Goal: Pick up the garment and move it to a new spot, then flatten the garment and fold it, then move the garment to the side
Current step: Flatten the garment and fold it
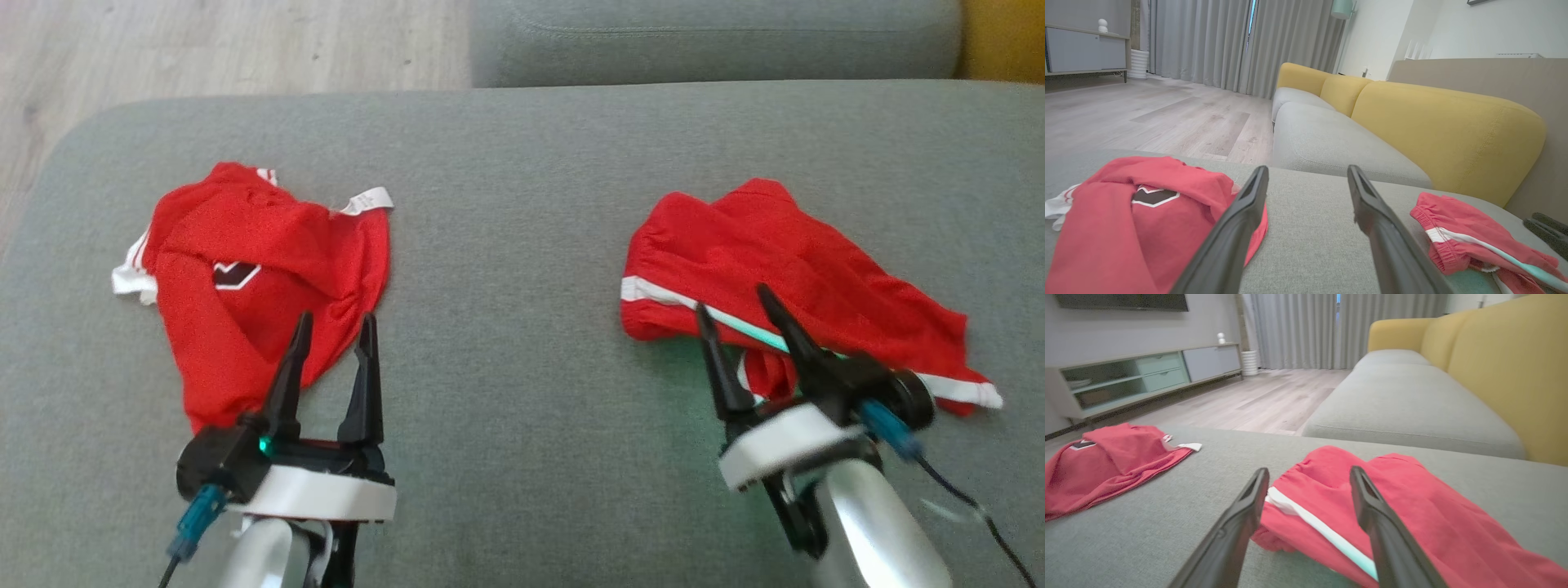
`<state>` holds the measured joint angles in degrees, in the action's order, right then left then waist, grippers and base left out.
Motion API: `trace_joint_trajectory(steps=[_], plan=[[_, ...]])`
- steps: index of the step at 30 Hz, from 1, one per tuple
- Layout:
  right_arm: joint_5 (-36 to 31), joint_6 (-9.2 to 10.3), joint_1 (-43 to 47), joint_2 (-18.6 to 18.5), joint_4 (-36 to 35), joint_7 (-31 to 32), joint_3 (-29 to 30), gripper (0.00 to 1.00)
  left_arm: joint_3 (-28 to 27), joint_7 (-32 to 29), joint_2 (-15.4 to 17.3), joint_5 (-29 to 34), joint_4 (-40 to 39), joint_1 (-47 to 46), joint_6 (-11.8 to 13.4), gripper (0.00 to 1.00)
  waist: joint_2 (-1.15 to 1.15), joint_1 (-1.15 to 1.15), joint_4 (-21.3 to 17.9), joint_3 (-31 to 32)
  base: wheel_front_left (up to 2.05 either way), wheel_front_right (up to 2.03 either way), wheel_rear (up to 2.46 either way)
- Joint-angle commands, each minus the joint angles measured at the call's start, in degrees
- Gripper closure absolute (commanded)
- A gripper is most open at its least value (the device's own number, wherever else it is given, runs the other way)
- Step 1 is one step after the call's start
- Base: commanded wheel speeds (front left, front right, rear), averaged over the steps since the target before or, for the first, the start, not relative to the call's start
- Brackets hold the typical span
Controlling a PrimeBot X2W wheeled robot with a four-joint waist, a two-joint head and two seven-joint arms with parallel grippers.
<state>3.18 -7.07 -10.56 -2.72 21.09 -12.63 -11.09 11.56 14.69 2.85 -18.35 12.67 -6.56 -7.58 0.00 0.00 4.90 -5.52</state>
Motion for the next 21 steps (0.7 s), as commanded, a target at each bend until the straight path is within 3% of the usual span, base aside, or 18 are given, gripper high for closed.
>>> trace_joint_trajectory(steps=[1,9,19,20,21], plan=[[-0.7,-0.42,-3.1,-0.2,-1.0,0.5,-1.6,0.00,-1.2,0.3,0.0,-0.3,-1.7,-1.5,0.1,0.00,0.00,0.00,0.4,-0.2,0.00,0.00,0.00],[-7.0,-0.42,-10.8,-0.7,9.9,6.2,-5.2,0.00,0.2,0.3,0.0,-1.2,-1.2,-2.1,0.1,0.00,0.00,0.00,3.0,-1.3,0.00,0.00,0.00],[-13.1,-0.42,-16.3,-0.8,20.8,7.2,-1.3,0.00,0.7,0.3,0.0,-1.9,-1.1,-2.4,0.1,0.00,0.00,0.00,4.7,-1.9,0.00,0.00,0.00],[-13.2,-0.42,-16.7,-0.7,21.6,7.1,-0.8,0.74,0.6,0.3,0.0,-1.9,-1.2,-2.4,0.1,0.00,0.00,0.00,4.7,-2.0,0.00,0.00,0.00],[-13.1,-0.42,-17.0,-0.6,22.2,6.6,-0.5,1.00,0.6,0.3,0.0,-1.9,-1.2,-2.3,0.1,0.00,0.00,0.00,4.6,-2.0,0.00,0.00,0.00]])
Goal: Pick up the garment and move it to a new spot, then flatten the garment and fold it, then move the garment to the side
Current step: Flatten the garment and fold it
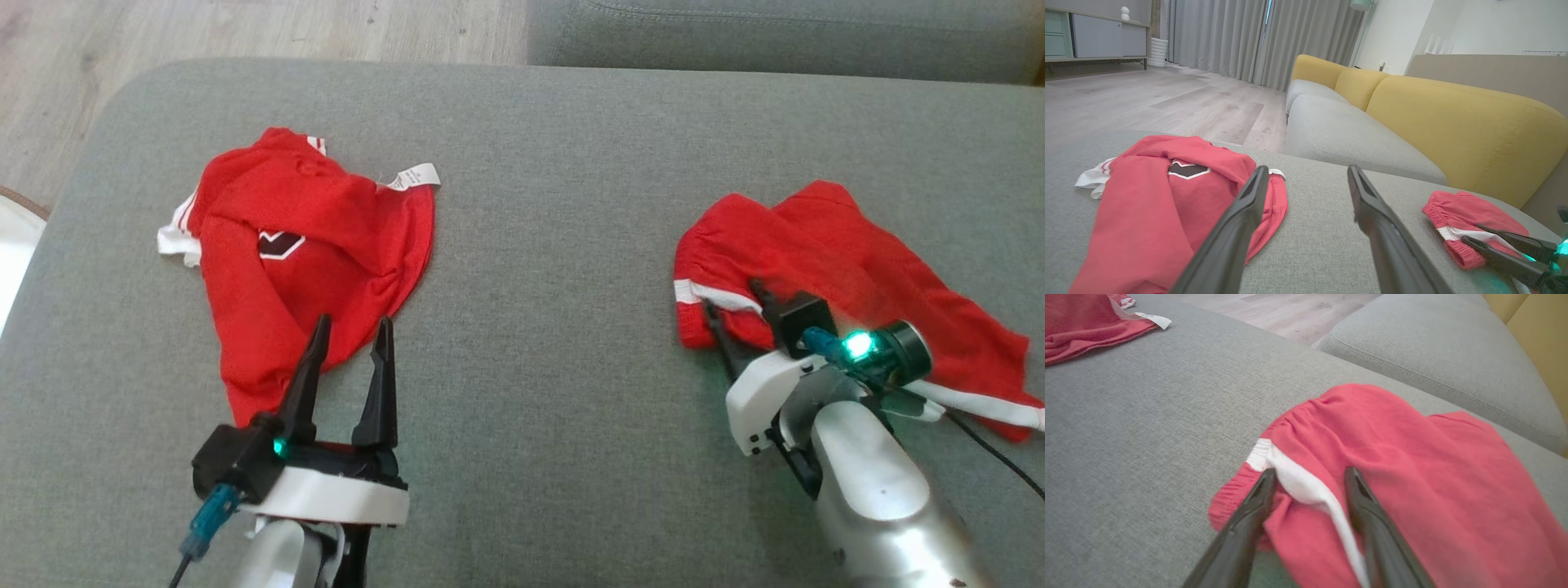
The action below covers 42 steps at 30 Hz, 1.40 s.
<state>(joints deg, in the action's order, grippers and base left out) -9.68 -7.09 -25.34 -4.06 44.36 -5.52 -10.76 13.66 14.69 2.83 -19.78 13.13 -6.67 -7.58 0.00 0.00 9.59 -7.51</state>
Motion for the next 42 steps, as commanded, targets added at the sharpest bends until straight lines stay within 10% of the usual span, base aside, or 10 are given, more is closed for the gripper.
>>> trace_joint_trajectory(steps=[1,27,28,42], plan=[[0.1,-0.40,-2.5,0.9,-0.5,-1.2,-0.6,1.00,-1.6,0.3,0.1,-0.4,-1.7,-2.2,0.1,0.00,0.00,0.00,-0.1,-0.1,0.00,0.00,0.00],[26.5,-0.40,2.4,1.2,-9.8,-5.2,-29.5,0.99,-2.8,0.3,0.0,0.0,-1.5,-0.3,0.1,0.00,0.00,0.00,-3.1,3.2,0.00,0.00,0.00],[26.1,-0.40,2.3,1.2,-9.4,-5.4,-29.4,0.00,-2.9,0.3,0.0,0.0,-1.6,-0.3,0.1,0.00,0.00,0.00,-3.2,3.2,0.00,0.00,0.00],[22.6,-0.40,5.1,-0.4,-11.5,-6.8,-16.9,0.00,-4.5,0.3,0.0,-0.3,-2.1,0.3,0.1,0.00,0.00,0.00,-6.8,4.0,0.00,0.00,0.00]])
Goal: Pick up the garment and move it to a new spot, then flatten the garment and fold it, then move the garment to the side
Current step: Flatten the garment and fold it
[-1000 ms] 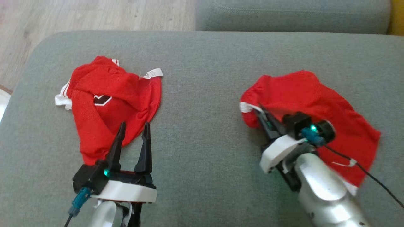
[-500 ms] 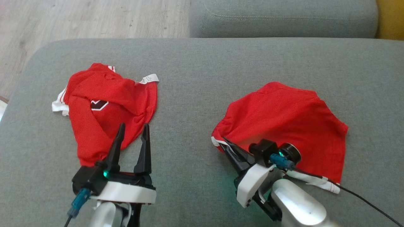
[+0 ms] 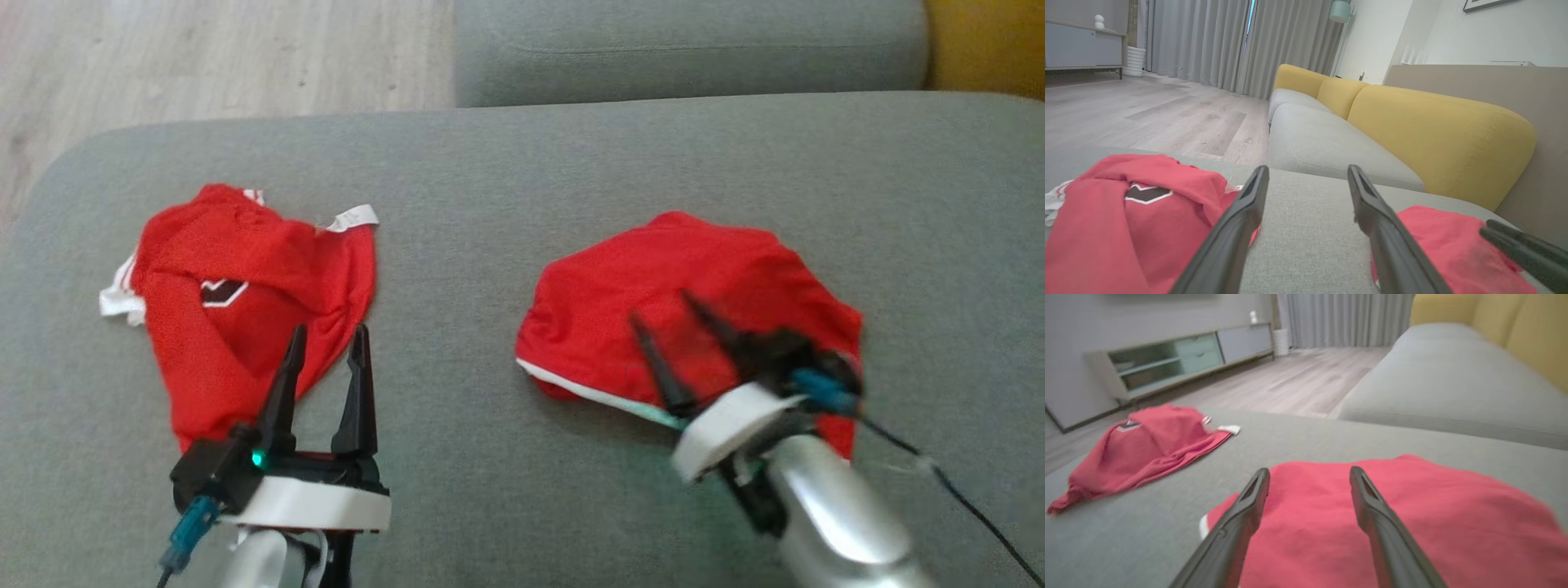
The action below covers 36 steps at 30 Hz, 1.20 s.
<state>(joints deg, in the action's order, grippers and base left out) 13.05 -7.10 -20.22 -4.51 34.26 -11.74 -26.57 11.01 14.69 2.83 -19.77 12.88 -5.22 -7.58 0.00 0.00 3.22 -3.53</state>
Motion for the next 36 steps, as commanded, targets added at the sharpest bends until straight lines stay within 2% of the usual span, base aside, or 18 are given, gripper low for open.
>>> trace_joint_trajectory(steps=[1,7,11,18,22,30,36], plan=[[-0.7,-0.39,0.9,-0.2,-2.7,-1.1,1.7,0.00,-2.1,0.3,0.0,-0.4,-2.1,-1.2,0.1,0.00,0.00,0.00,-1.0,0.0,0.00,0.00,0.00],[-7.3,-0.39,8.5,0.5,-11.2,-3.0,19.9,0.00,-2.1,0.3,0.0,-0.7,-2.8,-1.6,0.1,0.00,0.00,0.00,-4.2,-0.8,0.00,0.00,0.00],[-9.5,-0.39,14.0,1.5,-14.3,-3.2,26.6,0.00,-1.6,0.3,0.0,-0.8,-2.6,-2.0,0.1,0.00,0.00,0.00,-6.1,-1.4,0.00,0.00,0.00],[-4.0,-0.39,17.2,1.6,-16.0,-3.2,26.5,0.00,-1.2,0.3,0.0,-0.6,-2.2,-2.9,0.1,0.00,0.00,0.00,-8.2,-2.5,0.00,0.00,0.00],[-4.2,-0.39,17.4,1.6,-14.9,-3.2,26.8,0.00,-1.1,0.3,0.0,-0.6,-2.1,-3.2,0.1,0.00,0.00,0.00,-8.5,-2.7,0.00,0.00,0.00],[-3.2,-0.39,15.8,1.6,-6.1,-2.3,26.4,0.00,-0.2,0.3,0.0,-0.7,-1.9,-3.7,0.1,0.00,0.00,0.00,-8.2,-3.0,0.00,0.00,0.00],[-0.2,-0.39,13.6,1.6,-1.0,-0.1,23.1,0.00,0.2,0.3,0.0,-0.8,-1.5,-3.9,0.1,0.00,0.00,0.00,-7.2,-3.3,0.00,0.00,0.00]])
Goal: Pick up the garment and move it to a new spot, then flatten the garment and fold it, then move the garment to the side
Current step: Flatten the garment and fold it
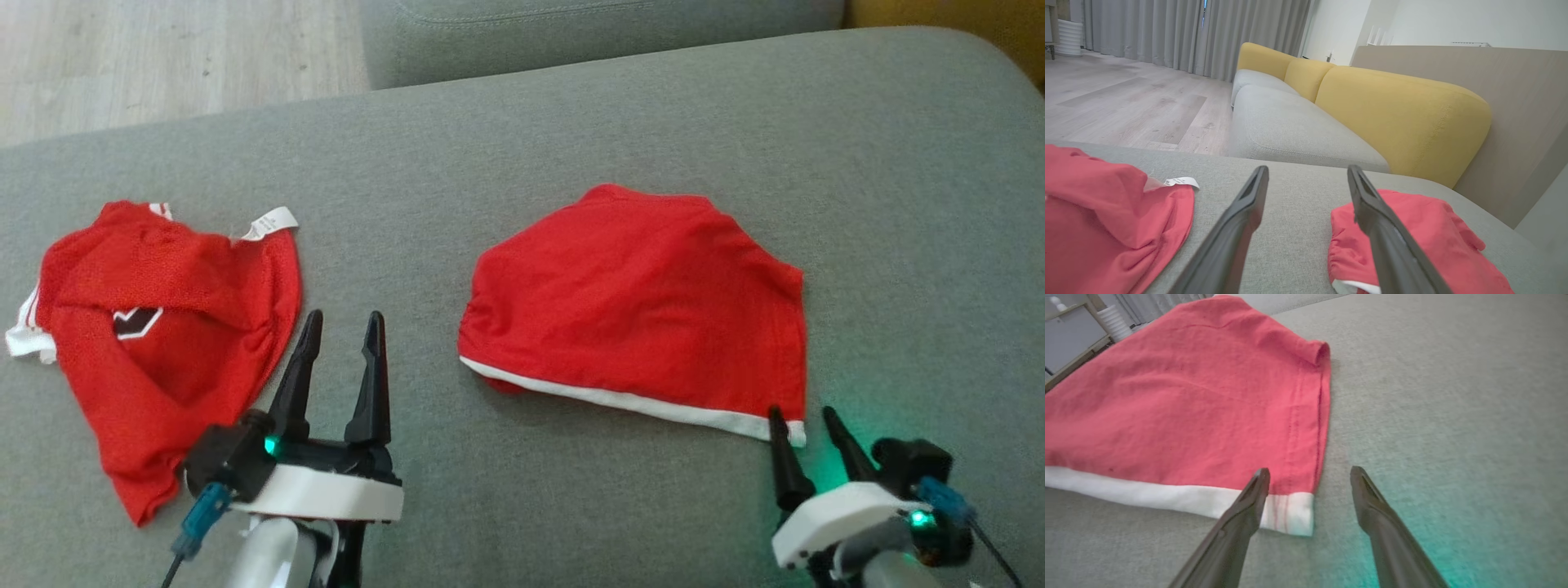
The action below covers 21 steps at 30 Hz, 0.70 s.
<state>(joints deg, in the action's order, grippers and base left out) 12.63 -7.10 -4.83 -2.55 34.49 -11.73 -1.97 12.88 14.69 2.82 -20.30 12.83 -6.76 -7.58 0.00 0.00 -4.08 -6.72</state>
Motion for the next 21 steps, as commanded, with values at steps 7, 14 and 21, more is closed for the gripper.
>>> trace_joint_trajectory(steps=[7,14,21], plan=[[2.9,-0.39,-2.7,-0.3,2.4,2.3,-5.4,0.00,-1.8,0.3,0.1,-0.1,-1.3,-2.5,0.1,0.00,0.00,0.00,1.1,-0.3,0.00,0.00,0.00],[3.4,-0.39,-3.5,-0.3,3.4,2.3,-6.1,1.00,-2.1,0.3,0.1,0.0,-1.2,-2.2,0.1,0.00,0.00,0.00,1.0,-0.1,0.00,0.00,0.00],[0.8,-0.39,-5.1,-0.3,0.9,-0.6,-0.2,1.00,-2.0,0.3,0.1,0.5,-0.8,-2.0,0.1,0.00,0.00,0.00,0.1,0.2,0.00,0.00,0.00]])
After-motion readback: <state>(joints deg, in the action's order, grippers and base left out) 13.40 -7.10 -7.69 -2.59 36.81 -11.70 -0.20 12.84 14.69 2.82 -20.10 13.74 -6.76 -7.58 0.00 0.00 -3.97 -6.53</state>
